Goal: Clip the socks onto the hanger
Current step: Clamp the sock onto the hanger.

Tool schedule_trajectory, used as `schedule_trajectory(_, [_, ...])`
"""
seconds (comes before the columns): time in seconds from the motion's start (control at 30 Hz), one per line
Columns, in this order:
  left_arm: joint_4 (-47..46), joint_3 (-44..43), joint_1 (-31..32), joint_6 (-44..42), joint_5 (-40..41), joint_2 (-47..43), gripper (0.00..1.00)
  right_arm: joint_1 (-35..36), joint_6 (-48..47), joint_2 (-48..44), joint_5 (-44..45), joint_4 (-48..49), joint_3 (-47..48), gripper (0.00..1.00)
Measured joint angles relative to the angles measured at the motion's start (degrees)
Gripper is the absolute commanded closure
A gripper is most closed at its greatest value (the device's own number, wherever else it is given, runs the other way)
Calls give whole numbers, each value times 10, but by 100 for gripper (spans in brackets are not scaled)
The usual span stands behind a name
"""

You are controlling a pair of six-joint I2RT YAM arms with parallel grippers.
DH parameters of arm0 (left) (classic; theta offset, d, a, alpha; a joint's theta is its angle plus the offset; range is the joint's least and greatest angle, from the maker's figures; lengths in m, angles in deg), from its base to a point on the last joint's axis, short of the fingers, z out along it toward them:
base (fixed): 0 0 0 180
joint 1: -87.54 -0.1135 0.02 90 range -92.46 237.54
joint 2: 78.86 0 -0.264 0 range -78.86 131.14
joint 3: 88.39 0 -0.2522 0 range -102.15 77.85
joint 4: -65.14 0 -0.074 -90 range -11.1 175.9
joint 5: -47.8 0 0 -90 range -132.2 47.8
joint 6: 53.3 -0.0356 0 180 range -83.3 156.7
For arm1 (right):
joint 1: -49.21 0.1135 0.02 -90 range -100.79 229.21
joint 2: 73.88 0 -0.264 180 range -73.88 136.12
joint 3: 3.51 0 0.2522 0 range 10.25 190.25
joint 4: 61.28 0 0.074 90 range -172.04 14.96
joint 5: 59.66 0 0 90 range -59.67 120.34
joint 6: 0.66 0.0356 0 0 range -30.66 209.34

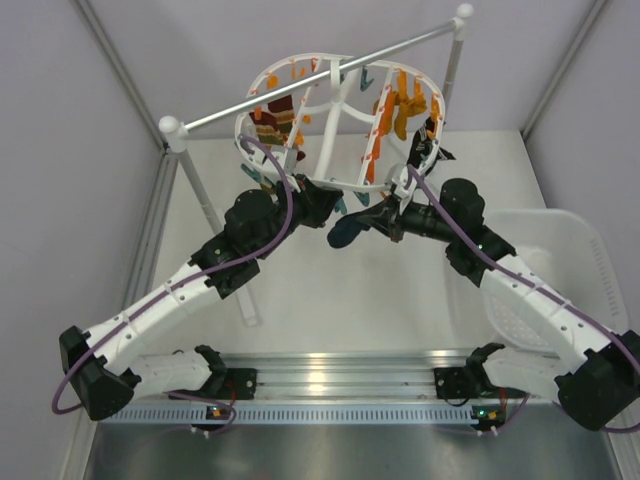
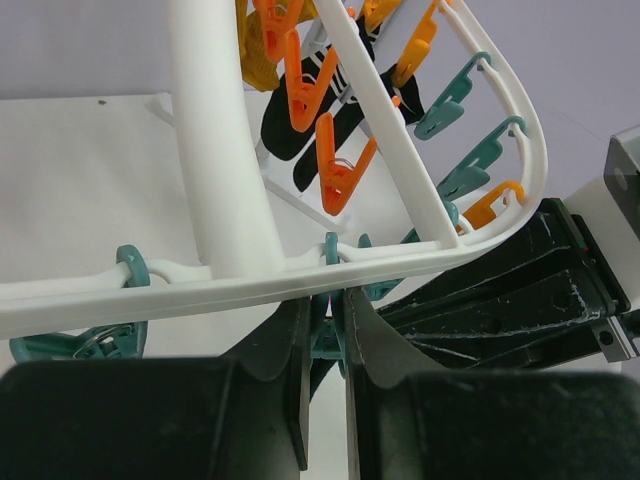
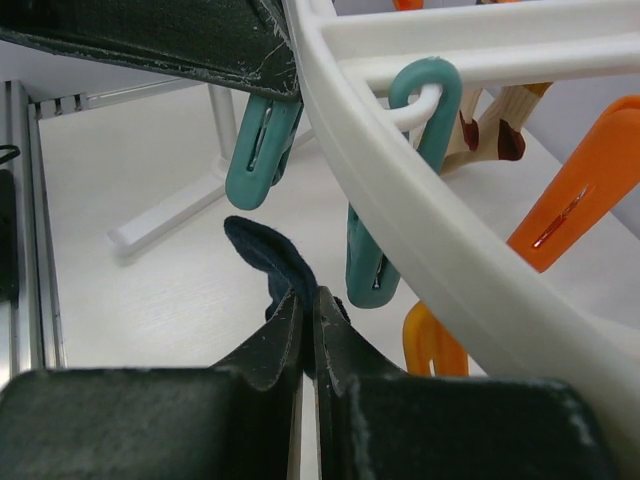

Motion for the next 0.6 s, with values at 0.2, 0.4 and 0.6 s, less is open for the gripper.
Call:
schedule_trajectory(0.2, [-2, 0, -1, 1, -2, 0, 100, 3, 0, 7, 3, 8, 2, 100])
schedule_trajectory(0.4, [-2, 0, 0, 2, -6, 0, 100, 6, 3, 9, 3, 22, 4, 100])
schedule_trajectory(0.6, [-4, 0, -1, 3, -7, 2, 100, 13, 7, 15, 3, 30, 16, 100])
